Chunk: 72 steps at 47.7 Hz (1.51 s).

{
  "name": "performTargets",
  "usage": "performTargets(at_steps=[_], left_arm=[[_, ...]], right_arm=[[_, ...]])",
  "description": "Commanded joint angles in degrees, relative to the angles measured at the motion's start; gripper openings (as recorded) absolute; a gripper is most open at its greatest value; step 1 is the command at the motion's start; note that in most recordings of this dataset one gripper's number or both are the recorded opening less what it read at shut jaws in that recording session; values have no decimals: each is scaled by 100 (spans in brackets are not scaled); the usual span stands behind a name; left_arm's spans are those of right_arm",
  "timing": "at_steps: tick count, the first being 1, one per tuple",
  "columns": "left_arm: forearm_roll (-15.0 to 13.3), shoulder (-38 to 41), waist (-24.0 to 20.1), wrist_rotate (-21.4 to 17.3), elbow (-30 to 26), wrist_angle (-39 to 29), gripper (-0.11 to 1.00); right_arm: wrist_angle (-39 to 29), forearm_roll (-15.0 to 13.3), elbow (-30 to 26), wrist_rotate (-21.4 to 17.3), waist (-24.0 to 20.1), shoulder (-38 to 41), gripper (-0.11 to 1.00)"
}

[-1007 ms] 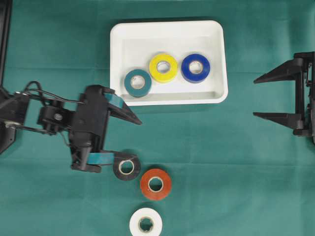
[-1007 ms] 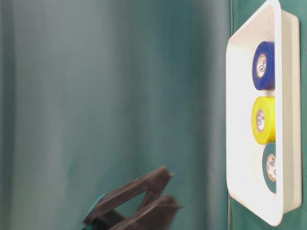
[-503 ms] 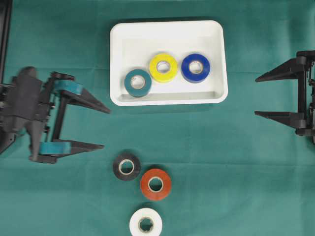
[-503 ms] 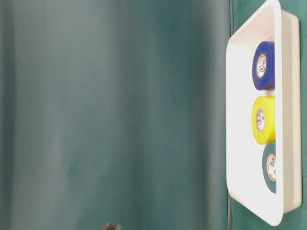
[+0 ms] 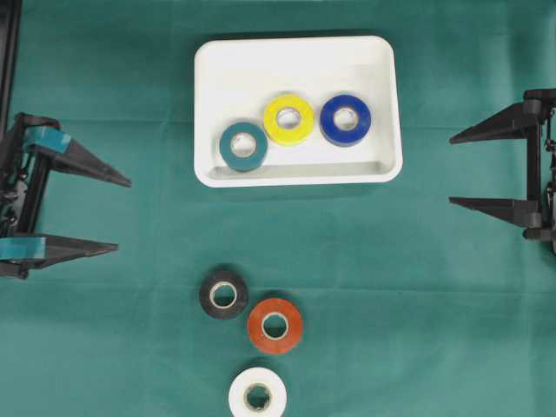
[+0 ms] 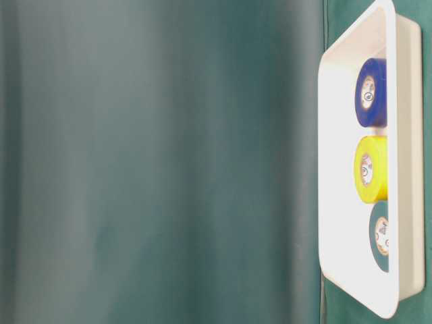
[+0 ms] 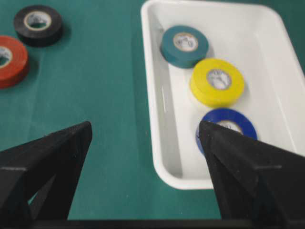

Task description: Pick up the tape from a random location and place it into the white case.

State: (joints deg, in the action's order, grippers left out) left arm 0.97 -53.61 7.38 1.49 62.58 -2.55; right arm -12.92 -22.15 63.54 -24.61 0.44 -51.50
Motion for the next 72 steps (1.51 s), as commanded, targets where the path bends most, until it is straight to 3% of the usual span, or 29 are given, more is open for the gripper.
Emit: performTargets(at_steps=[1, 72], left_arm=[[-18, -123, -9, 0, 18, 26, 96], [-35, -176, -9, 35, 343, 202, 96]], right_arm=[[149, -18, -18, 9, 9, 26, 87], [404, -18, 167, 18, -18, 70, 87]])
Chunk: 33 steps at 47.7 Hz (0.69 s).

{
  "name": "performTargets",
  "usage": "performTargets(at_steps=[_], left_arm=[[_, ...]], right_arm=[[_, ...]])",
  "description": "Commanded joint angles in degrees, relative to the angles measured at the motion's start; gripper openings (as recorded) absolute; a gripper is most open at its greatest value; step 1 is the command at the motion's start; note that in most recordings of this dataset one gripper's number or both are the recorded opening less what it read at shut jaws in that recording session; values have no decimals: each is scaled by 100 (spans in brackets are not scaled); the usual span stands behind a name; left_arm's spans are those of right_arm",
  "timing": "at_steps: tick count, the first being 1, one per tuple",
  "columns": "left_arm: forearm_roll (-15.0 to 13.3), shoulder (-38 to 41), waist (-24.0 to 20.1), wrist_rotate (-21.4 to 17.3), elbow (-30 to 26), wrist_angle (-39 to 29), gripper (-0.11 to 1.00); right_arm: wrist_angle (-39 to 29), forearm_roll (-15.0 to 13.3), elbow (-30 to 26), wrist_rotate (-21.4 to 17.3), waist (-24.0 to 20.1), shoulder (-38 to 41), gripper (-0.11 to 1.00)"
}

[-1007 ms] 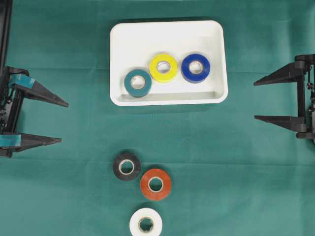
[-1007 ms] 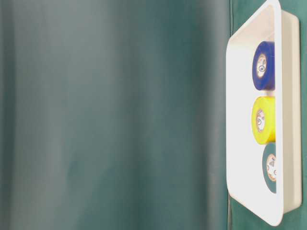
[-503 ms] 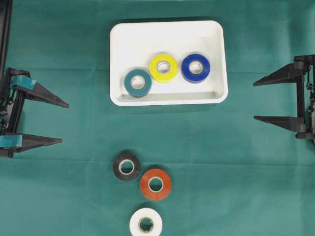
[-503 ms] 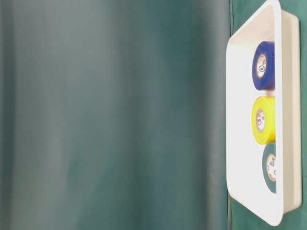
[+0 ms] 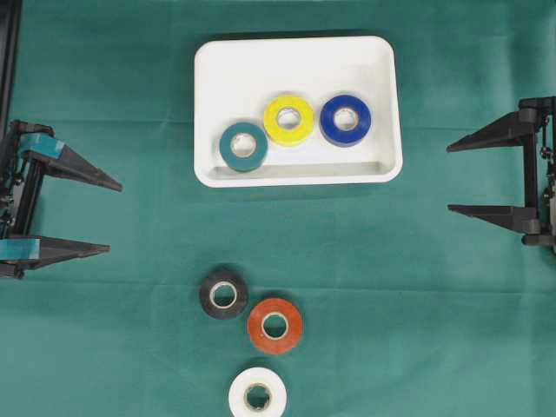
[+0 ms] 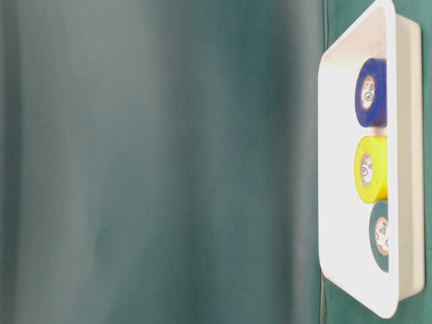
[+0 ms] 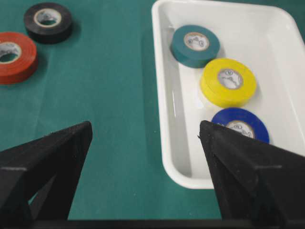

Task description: Pick up the tape from a random location and place it into the white case.

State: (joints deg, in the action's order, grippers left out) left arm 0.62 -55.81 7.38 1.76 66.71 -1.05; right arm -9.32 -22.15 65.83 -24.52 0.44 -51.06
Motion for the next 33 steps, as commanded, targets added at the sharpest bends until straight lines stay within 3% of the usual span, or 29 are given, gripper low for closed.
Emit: performTargets(at_steps=[1, 33], left_arm=[[-9, 44, -9, 9, -62, 53, 96], [-18, 44, -18, 9, -18, 26, 96]], right_arm=[[44, -18, -62, 9, -9, 26, 87], [53, -18, -70, 0, -9, 26, 87]])
